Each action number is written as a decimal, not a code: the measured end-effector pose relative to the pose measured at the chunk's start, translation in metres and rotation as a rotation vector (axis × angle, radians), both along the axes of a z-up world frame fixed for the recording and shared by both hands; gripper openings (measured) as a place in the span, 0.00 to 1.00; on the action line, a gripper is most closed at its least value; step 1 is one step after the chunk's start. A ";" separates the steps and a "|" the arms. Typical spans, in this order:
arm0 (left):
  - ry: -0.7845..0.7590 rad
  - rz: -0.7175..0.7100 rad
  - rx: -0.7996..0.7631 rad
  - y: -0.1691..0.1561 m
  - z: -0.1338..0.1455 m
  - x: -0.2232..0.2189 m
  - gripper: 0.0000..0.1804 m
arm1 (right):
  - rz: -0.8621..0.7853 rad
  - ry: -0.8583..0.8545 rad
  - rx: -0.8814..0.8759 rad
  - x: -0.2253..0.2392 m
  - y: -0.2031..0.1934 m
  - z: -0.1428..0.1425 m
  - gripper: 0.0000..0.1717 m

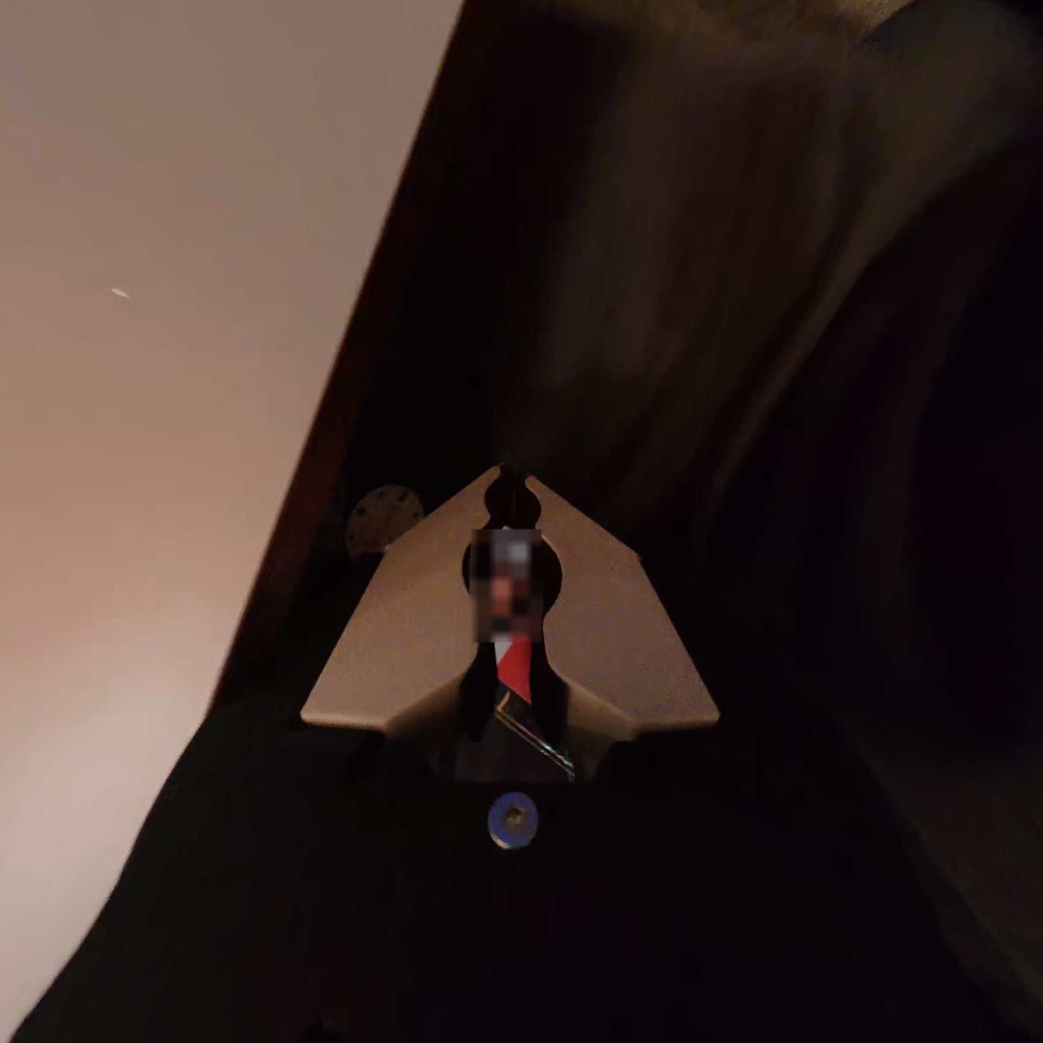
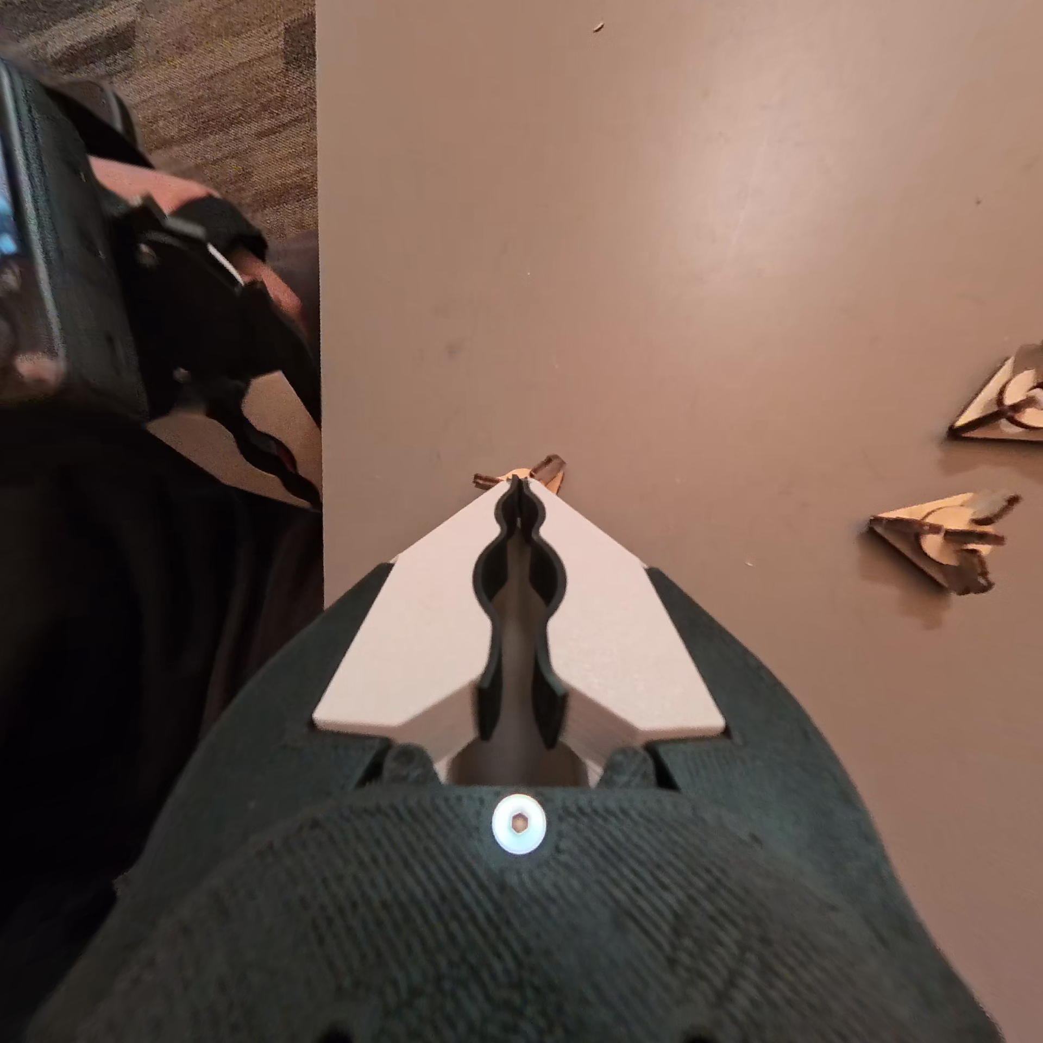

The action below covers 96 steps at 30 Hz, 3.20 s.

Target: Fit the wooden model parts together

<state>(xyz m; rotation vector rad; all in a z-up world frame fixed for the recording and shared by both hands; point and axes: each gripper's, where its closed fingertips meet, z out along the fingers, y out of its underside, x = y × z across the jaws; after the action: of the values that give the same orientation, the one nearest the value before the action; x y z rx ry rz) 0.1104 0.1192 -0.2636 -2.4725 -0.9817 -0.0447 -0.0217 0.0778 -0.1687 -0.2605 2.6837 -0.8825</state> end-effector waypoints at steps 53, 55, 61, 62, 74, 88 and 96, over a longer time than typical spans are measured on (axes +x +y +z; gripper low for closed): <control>-0.211 0.153 -0.240 0.000 -0.104 0.049 0.01 | -0.160 0.205 -0.060 0.005 0.004 0.000 0.00; -0.125 0.161 -0.237 0.000 -0.085 0.045 0.01 | -0.161 0.208 -0.058 0.005 0.004 0.000 0.00; 0.187 0.182 -0.175 0.004 -0.005 0.031 0.01 | -0.169 0.201 -0.063 0.005 0.004 0.000 0.00; 0.245 0.194 -0.138 0.004 0.014 0.025 0.01 | -0.172 0.194 -0.067 0.005 0.004 0.000 0.00; 0.619 0.422 -0.067 -0.122 0.126 -0.095 0.01 | -0.214 0.126 -0.112 0.005 0.004 0.000 0.00; 0.701 0.331 -0.359 -0.201 0.086 -0.200 0.01 | -0.291 0.075 -0.083 0.004 0.004 0.000 0.00; 0.777 0.343 -0.429 -0.176 0.096 -0.225 0.28 | -0.373 0.099 -0.076 0.004 0.004 0.000 0.00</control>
<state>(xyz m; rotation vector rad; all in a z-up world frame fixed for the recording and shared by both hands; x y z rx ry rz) -0.1148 -0.0565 -0.1680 -2.2787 -1.0891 1.2450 -0.0180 0.0819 -0.1685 0.1933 2.8447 -1.1023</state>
